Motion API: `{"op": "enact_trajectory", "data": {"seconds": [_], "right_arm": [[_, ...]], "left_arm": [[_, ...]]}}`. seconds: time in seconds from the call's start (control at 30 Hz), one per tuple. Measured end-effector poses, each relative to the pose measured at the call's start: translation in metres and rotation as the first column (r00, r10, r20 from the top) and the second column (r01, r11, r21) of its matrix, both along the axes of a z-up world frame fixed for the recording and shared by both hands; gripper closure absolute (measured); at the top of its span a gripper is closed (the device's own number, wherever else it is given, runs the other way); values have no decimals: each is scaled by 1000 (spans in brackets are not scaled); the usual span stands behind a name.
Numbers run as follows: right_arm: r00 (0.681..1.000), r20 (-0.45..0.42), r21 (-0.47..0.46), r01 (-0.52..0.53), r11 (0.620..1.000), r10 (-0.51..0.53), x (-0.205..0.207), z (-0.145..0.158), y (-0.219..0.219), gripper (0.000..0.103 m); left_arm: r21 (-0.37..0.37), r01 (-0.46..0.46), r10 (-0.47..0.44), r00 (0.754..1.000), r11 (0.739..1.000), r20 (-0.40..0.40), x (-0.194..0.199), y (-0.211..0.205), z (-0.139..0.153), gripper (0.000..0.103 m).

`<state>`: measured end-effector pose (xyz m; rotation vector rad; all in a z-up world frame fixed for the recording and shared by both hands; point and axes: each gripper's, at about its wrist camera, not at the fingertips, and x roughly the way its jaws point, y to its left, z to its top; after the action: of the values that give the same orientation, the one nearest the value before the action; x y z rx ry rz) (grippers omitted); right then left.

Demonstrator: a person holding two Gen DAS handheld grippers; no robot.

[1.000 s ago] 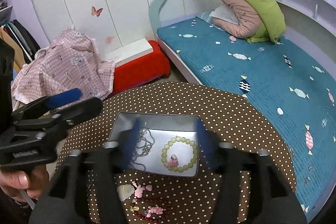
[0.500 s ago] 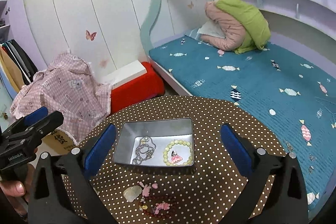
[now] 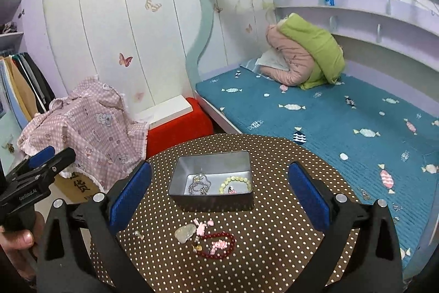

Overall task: Organize jewelry
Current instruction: 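Withdraw both tools from the grey box back over the jewelry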

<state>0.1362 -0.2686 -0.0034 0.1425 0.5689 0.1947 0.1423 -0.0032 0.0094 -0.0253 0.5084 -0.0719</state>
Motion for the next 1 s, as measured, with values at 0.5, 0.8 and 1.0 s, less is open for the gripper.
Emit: {"op": "enact_trajectory", "data": {"seconds": [0.5, 0.8, 1.0], "right_arm": [[997, -73, -12, 30, 999, -31, -38, -38, 1, 7], [986, -164, -17, 27, 999, -29, -35, -72, 4, 7], [977, -213, -29, 19, 999, -25, -27, -92, 8, 7]], "left_arm": [[64, 28, -21, 995, 998, -100, -39, 6, -64, 6], [73, 55, -37, 972, 996, -233, -17, -3, -129, 6], [62, 50, -29, 952, 997, -306, 2, -5, -163, 6]]}}
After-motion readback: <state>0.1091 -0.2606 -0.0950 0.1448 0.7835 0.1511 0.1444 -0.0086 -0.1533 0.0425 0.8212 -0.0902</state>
